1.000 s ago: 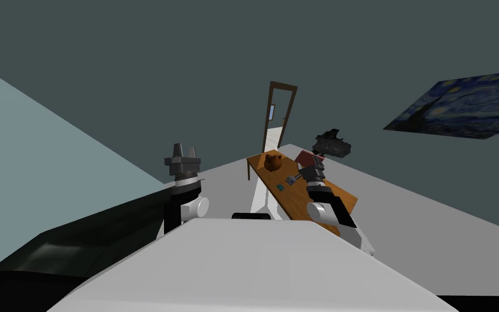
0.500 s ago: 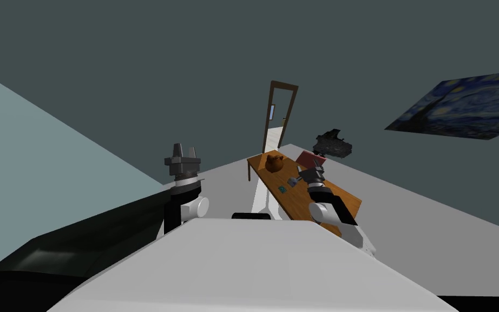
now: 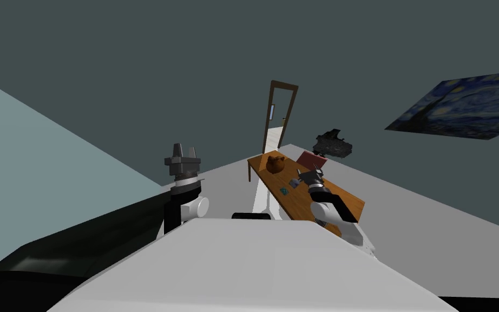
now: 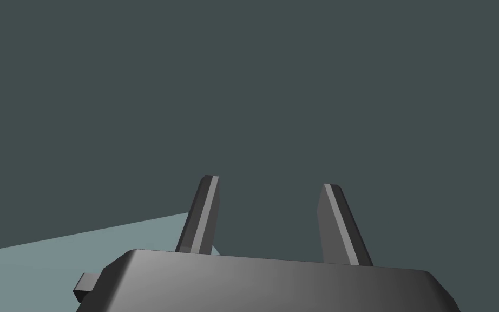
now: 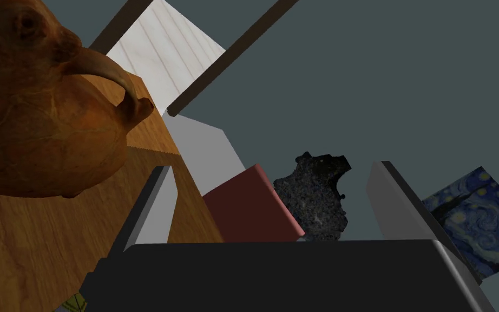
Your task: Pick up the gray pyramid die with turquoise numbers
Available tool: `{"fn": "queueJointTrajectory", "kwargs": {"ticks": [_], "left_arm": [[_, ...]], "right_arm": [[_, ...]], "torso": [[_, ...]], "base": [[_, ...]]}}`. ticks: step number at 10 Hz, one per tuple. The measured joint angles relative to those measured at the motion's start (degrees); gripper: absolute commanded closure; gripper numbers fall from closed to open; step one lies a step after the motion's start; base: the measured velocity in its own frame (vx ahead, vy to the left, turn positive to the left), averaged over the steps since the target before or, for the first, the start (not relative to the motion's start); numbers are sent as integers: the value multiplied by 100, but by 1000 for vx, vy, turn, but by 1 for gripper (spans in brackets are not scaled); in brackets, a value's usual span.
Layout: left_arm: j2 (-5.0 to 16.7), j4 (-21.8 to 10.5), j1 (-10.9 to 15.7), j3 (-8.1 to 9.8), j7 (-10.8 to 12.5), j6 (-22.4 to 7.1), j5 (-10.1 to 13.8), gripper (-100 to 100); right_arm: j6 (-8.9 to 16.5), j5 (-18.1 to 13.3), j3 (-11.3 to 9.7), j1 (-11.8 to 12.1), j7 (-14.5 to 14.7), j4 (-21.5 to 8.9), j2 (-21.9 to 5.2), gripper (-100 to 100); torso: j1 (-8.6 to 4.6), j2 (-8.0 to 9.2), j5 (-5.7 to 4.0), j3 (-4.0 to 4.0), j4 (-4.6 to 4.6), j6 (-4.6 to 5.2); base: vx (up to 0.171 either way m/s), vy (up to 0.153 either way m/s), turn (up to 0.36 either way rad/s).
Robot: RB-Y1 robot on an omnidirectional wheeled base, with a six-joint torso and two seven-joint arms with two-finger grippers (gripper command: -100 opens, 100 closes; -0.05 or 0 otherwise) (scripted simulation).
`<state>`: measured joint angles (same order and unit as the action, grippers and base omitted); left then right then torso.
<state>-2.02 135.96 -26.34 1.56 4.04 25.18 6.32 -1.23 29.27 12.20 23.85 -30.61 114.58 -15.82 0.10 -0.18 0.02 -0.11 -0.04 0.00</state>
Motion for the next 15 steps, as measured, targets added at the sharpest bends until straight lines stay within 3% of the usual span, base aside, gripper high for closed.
{"fn": "queueJointTrajectory", "kwargs": {"ticks": [10,15], "left_arm": [[0,0,0,0,0,0,0,0],[0,0,0,0,0,0,0,0]], "right_arm": [[835,1123,213,-283,-1427,-900,-81,-100],[1184,1658,215,-502,-2139,-1444,-100,-100]], "torso": [[-6,7,-1,4,2,0],[-8,13,-1,7,3,0]], "base": [[29,20,-26],[17,10,-42]]}}
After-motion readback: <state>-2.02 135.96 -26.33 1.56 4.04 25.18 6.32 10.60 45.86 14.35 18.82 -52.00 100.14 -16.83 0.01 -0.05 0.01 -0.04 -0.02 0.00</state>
